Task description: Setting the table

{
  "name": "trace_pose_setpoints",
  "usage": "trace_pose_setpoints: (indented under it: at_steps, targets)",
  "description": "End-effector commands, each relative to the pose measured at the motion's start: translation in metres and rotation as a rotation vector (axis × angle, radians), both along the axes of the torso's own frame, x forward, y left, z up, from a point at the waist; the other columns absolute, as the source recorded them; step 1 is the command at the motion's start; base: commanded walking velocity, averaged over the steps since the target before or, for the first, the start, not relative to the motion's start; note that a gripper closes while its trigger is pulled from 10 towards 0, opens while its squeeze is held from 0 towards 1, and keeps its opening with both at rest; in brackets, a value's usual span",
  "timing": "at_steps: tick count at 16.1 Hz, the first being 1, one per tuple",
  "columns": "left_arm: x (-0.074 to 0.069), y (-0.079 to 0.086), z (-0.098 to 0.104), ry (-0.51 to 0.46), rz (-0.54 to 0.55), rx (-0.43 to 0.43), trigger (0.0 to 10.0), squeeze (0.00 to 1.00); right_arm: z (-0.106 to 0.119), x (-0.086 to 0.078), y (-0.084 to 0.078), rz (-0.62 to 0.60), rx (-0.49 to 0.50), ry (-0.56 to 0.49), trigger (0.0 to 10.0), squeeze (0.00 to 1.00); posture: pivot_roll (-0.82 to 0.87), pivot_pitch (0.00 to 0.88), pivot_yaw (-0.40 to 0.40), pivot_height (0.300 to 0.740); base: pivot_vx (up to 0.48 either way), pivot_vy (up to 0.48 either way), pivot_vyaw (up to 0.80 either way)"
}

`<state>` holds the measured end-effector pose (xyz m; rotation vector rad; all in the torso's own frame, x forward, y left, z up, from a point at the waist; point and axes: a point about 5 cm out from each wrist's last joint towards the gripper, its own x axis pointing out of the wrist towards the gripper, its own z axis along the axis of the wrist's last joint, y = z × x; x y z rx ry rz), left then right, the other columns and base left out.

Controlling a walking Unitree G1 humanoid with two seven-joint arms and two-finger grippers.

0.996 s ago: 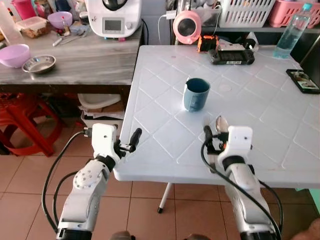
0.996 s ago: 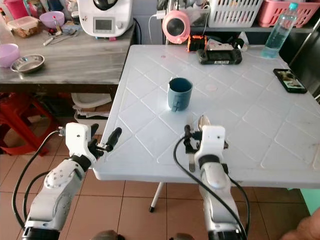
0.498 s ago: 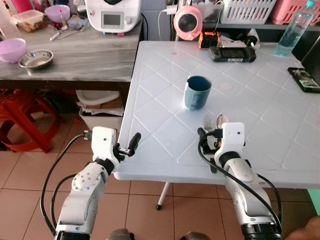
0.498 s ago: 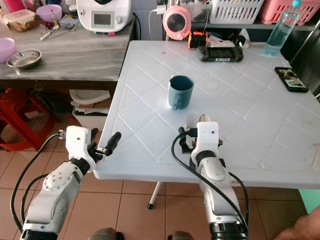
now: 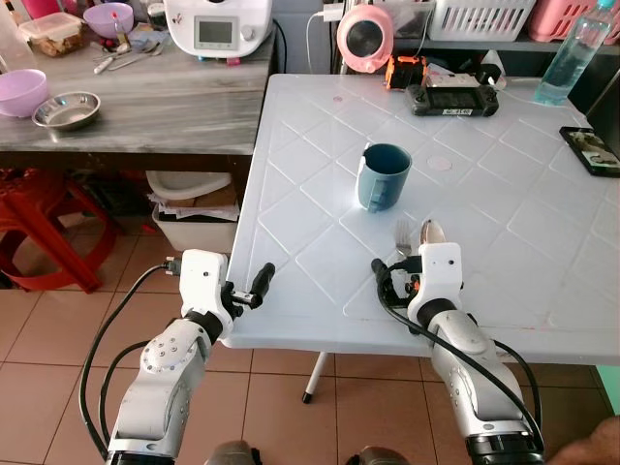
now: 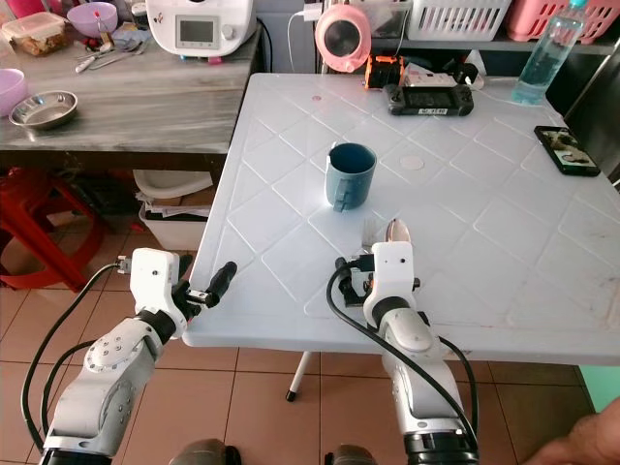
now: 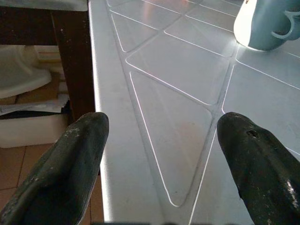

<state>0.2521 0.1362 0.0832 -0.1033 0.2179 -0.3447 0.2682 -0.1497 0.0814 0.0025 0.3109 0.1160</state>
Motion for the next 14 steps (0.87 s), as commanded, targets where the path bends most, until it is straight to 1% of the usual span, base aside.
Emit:
trace_pose_setpoints:
  at_steps: [1, 2, 3, 4, 7, 8, 10, 12, 14]
  targets:
    - [-0.0016, -0.0001, 0.0014, 0.0, -0.014, 0.017, 10.0, 0.0, 0.0033, 0.0008, 0.0037, 0.016, 0.023, 0.005, 9.3, 0.0, -0.01, 0.04, 0.018, 0.74, 0.0, 0.0, 0.0]
    - [-0.0017, -0.0005, 0.0009, 0.004, -0.017, 0.02, 10.0, 0.0, 0.0032, 0.001, 0.0039, 0.008, 0.036, 0.011, 3.4, 0.0, -0.01, 0.04, 0.019, 0.74, 0.0, 0.0, 0.0]
    - [-0.0018, -0.001, 0.0002, 0.009, -0.022, 0.024, 10.0, 0.0, 0.0022, 0.0009, 0.0047, 0.013, 0.054, 0.026, 0.2, 0.0, -0.01, 0.04, 0.02, 0.74, 0.0, 0.0, 0.0]
    - [-0.0019, -0.0014, -0.0004, 0.014, -0.026, 0.027, 10.0, 0.0, 0.0016, 0.0007, 0.0052, 0.018, 0.064, 0.037, 0.0, 0.0, -0.01, 0.04, 0.021, 0.74, 0.0, 0.0, 0.0]
    - [-0.0018, -0.0018, -0.0009, 0.02, -0.032, 0.031, 10.0, 0.0, 0.0025, 0.0013, 0.007, 0.052, 0.066, 0.045, 0.0, 0.0, -0.01, 0.04, 0.022, 0.74, 0.0, 0.0, 0.0]
    - [-0.0019, -0.0021, -0.0013, 0.022, -0.032, 0.035, 10.0, 0.0, 0.0021, 0.0015, 0.0079, 0.071, 0.073, 0.063, 0.0, 0.0, -0.01, 0.041, 0.021, 0.74, 0.0, 0.0, 0.0]
    - [-0.0018, -0.0022, -0.0013, 0.023, -0.032, 0.037, 10.0, 0.0, 0.002, 0.0018, 0.0079, 0.078, 0.074, 0.072, 0.0, 0.0, -0.01, 0.041, 0.021, 0.74, 0.0, 0.0, 0.0]
    - [-0.0015, -0.0022, -0.0012, 0.022, -0.031, 0.04, 10.0, 0.0, -0.0003, 0.0022, 0.0066, 0.086, 0.07, 0.097, 0.0, 0.0, -0.01, 0.041, 0.02, 0.74, 0.0, 0.0, 0.0]
    - [-0.0013, -0.0022, -0.0014, 0.023, -0.032, 0.042, 10.0, 0.0, -0.0042, 0.0002, 0.0053, 0.09, 0.092, 0.136, 0.0, 0.0, -0.01, 0.041, 0.021, 0.74, 0.0, 0.0, 0.0]
